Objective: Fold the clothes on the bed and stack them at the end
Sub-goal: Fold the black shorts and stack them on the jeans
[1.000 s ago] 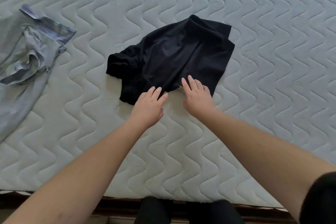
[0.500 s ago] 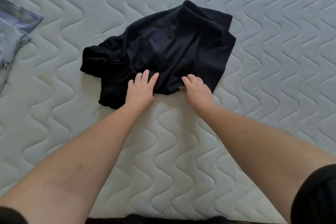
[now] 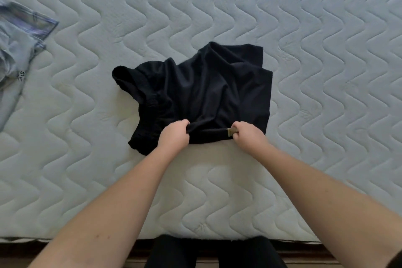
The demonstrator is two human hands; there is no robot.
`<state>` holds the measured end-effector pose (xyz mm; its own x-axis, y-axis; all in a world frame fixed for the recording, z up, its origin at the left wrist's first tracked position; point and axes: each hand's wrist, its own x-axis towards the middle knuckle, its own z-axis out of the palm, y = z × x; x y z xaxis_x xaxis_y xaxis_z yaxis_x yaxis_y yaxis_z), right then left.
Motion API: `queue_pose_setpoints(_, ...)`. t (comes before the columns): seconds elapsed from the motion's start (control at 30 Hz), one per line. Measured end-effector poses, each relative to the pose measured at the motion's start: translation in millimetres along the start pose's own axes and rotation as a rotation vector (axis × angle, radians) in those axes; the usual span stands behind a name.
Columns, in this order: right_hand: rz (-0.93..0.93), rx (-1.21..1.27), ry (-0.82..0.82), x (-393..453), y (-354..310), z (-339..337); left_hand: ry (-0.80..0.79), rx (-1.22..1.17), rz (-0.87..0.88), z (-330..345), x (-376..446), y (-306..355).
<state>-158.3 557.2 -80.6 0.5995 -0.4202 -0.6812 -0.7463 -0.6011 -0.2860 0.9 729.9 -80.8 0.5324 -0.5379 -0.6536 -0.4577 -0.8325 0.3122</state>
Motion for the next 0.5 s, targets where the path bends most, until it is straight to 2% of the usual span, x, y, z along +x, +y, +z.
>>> queue_pose_setpoints(0.17, 0.143, 0.178, -0.015, -57, 12, 13, -0.094, -0.289, -0.115, 32, -65, -1)
queue_pose_setpoints(0.27, 0.114, 0.338, -0.004, -85, 12, 9, -0.11, -0.511, -0.117, 35, -99, 0)
queue_pose_setpoints(0.33, 0.079, 0.484, -0.013, -101, 10, 1, -0.147, -0.619, -0.059, 24, -118, -1)
queue_pose_setpoints(0.43, 0.047, 0.751, -0.033, -123, 3, -18, -0.332, -0.561, 0.072, 0, -138, -2)
queue_pose_setpoints(0.5, -0.025, 0.758, 0.005, -135, -2, -34, -0.386, -0.476, 0.095, -15, -149, 1)
